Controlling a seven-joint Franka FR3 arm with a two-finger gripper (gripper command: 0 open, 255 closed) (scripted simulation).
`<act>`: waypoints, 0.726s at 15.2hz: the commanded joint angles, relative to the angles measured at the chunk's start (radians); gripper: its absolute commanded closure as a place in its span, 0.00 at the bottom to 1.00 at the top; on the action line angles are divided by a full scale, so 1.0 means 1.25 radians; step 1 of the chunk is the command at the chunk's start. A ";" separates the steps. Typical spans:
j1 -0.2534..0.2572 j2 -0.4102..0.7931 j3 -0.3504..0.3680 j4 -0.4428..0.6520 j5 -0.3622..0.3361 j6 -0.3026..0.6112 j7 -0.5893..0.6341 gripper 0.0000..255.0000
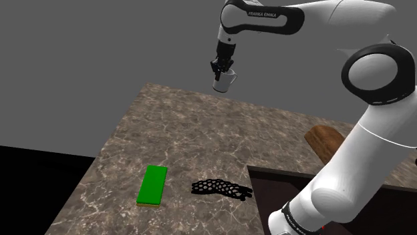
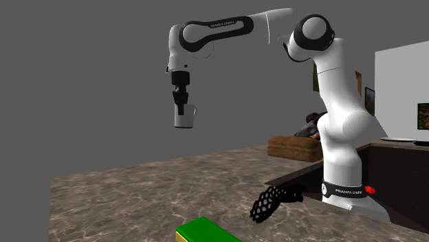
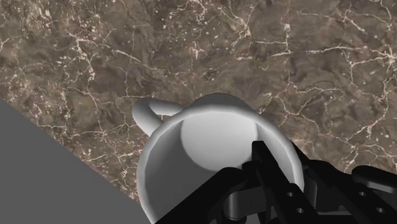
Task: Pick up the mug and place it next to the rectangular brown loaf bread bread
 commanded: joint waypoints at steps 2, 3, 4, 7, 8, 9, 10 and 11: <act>-0.021 -0.068 -0.017 -0.088 -0.001 0.023 -0.037 1.00; -0.029 -0.089 -0.024 -0.114 -0.002 0.029 -0.051 1.00; -0.036 -0.109 -0.031 -0.139 -0.003 0.034 -0.065 1.00; -0.057 -0.167 -0.054 -0.206 -0.008 0.047 -0.107 1.00; -0.065 -0.185 -0.062 -0.227 -0.011 0.050 -0.122 1.00; -0.072 -0.202 -0.071 -0.246 -0.013 0.053 -0.137 1.00; -0.079 -0.219 -0.080 -0.264 -0.017 0.056 -0.152 1.00; -0.087 -0.235 -0.089 -0.281 -0.020 0.058 -0.167 1.00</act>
